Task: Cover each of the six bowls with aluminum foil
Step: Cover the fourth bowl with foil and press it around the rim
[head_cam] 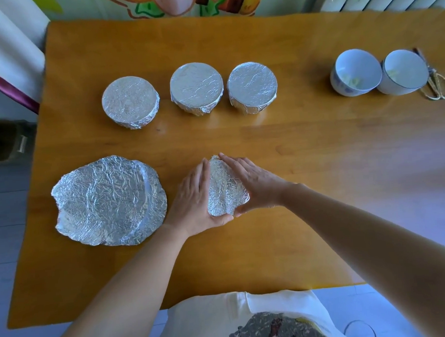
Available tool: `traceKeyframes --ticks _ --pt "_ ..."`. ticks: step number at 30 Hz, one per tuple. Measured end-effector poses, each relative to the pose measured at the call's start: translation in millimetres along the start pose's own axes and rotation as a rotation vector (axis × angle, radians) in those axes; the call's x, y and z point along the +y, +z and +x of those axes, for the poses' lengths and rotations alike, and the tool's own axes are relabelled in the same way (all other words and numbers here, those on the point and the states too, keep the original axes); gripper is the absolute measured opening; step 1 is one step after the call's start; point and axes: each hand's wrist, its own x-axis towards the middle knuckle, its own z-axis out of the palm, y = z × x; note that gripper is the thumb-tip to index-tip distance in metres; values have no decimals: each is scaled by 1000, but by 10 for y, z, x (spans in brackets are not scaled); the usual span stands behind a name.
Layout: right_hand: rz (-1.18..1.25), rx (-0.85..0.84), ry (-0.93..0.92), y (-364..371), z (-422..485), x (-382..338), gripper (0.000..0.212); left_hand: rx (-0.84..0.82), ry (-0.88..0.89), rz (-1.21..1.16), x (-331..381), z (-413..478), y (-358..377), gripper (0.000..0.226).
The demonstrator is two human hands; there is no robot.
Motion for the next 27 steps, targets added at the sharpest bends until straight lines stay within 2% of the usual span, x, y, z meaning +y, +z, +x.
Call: traceKeyframes --ticks 13,17,27 --pt "37 -38 35 -30 0 -11 149 -23 11 42 -14 6 -38 145" --pt "-28 20 13 -84 -1 -45 153 7 13 45 -21 -15 -105 152" --pt "-140 15 -23 -20 43 -141 148 10 49 -7 34 -47 -150 141"
